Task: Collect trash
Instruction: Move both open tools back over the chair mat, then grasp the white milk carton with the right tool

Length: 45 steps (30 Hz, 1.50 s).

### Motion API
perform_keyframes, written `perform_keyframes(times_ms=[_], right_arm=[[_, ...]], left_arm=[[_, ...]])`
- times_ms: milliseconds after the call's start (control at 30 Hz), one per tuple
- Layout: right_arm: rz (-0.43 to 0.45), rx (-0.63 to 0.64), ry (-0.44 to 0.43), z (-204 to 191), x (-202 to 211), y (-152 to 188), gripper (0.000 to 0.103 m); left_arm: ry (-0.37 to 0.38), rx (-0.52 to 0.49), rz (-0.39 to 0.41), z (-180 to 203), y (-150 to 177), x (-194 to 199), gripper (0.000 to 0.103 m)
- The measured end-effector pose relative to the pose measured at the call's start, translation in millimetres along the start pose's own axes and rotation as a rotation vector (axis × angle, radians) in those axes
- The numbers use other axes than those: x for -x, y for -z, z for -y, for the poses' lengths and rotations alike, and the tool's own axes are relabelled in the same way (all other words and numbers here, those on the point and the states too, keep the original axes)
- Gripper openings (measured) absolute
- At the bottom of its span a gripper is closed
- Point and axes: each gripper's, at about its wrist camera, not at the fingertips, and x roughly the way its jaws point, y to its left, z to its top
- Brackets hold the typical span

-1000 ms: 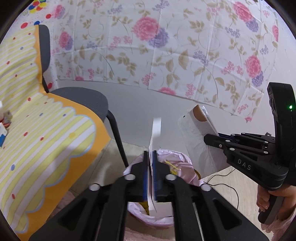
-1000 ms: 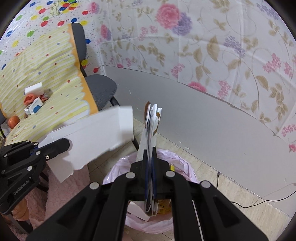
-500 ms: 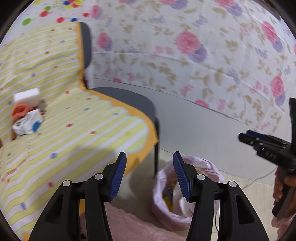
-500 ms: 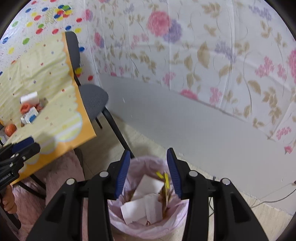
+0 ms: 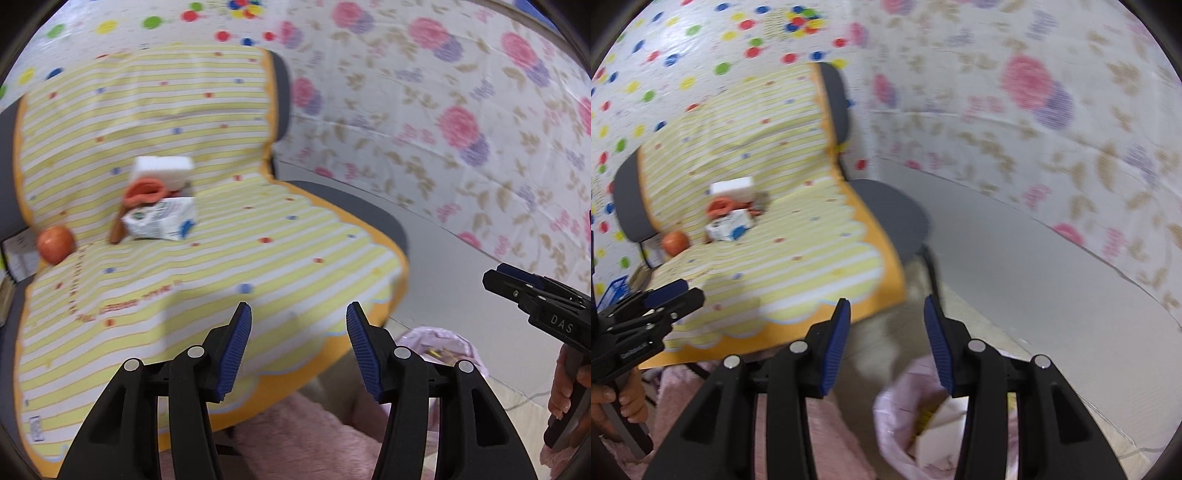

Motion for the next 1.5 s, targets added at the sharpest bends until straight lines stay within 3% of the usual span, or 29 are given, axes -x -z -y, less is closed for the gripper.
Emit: perform_keyframes(times_ms=[367, 467, 867, 1167, 1233, 1267, 1500], right_arm=[[-0.018, 0.156, -0.165, -78.4, -42.4, -33.6, 0.041], [-0.016, 0.192, -0.187, -96.2, -54.9, -43.7, 0.051], [-0.033, 0.24, -0.277, -143.8, -113.7, -87.0, 0.054], [-0.127, 0.31, -0.38, -193.3, -193.7, -104.7, 0.08], [-0.152, 0.309, -0.421, -201.7, -215.0, -109.8, 0.086], [-0.162, 0.311, -0.431, -205.6, -224.3, -112.3, 0.087], [-0.227, 0.4, -0.522, -235.6, -277.9, -126.5, 0.095]], left_arm=[[-0.186, 0.111, 0.027, -76.6, -7.8, 19.3, 0.056], [-0.234, 0.142, 0.038, -97.1, -14.4, 20.6, 0.059], [-0.333, 0.213, 0.037, -162.3, -42.9, -0.5, 0.059], [-0.374, 0.245, 0.008, -204.6, -61.5, -33.7, 0.059], [-0.381, 0.249, 0.0, -211.6, -64.2, -41.3, 0.067], [-0.387, 0.25, -0.002, -216.0, -65.6, -45.1, 0.072], [-0.409, 0.261, -0.027, -232.8, -71.3, -62.5, 0.072]])
